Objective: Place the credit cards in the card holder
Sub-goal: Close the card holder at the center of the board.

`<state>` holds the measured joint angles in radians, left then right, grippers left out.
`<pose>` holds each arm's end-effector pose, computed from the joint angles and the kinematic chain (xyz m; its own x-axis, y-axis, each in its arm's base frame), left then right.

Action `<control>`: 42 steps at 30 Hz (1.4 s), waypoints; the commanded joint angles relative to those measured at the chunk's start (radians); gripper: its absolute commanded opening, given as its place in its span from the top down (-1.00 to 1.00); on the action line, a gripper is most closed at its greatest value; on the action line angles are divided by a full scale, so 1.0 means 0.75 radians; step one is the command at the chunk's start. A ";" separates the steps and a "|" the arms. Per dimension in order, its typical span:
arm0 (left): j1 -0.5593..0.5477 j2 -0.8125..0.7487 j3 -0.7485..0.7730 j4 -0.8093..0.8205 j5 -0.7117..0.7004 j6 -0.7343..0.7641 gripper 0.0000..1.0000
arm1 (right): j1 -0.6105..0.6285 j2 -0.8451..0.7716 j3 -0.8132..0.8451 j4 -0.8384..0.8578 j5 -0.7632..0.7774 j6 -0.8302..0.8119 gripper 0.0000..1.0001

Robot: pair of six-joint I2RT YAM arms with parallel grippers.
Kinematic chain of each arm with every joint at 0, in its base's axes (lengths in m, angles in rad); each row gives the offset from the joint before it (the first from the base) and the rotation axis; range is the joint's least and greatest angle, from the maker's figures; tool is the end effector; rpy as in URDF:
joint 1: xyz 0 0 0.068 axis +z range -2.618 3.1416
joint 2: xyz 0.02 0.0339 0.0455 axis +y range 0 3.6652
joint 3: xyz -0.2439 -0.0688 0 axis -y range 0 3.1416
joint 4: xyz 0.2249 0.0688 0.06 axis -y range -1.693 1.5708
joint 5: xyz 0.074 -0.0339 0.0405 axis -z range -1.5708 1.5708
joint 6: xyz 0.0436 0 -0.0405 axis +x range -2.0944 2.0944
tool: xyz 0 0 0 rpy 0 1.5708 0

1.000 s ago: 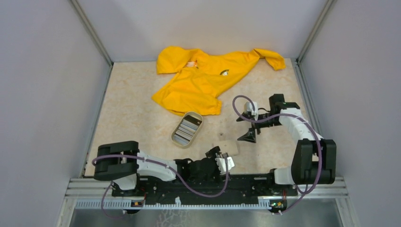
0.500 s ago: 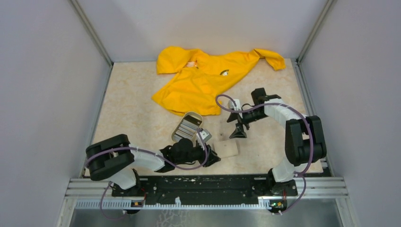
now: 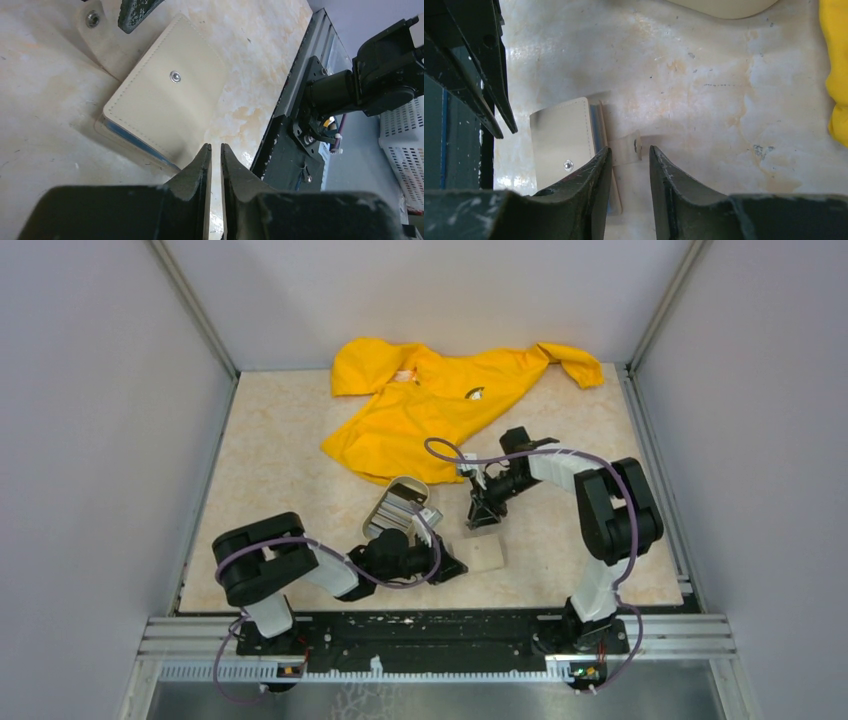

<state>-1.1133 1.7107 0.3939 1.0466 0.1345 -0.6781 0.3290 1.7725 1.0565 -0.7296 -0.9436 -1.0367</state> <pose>0.1191 -0.2552 0.1211 -0.6853 -0.0154 -0.7281 0.6629 0.4008 -0.6324 0.2634 0.1272 0.1513 -0.2324 -0.6131 -0.7550 -0.9534 -0.0098 0.3015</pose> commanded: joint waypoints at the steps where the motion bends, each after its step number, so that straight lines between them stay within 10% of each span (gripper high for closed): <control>1: 0.021 0.021 0.026 0.069 -0.022 -0.033 0.68 | 0.028 0.035 0.088 -0.014 -0.010 0.026 0.38; 15: 0.070 0.131 0.130 -0.052 -0.016 -0.097 0.91 | 0.038 0.037 0.103 -0.070 -0.018 -0.027 1.00; 42: 0.112 0.185 0.133 -0.296 -0.140 -0.259 1.00 | 0.159 -0.357 -0.256 0.025 0.264 -0.308 1.00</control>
<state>-1.0462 1.8091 0.5003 0.9230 0.0727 -0.8810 0.4297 1.5887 0.9108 -0.7609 -0.8124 -1.2232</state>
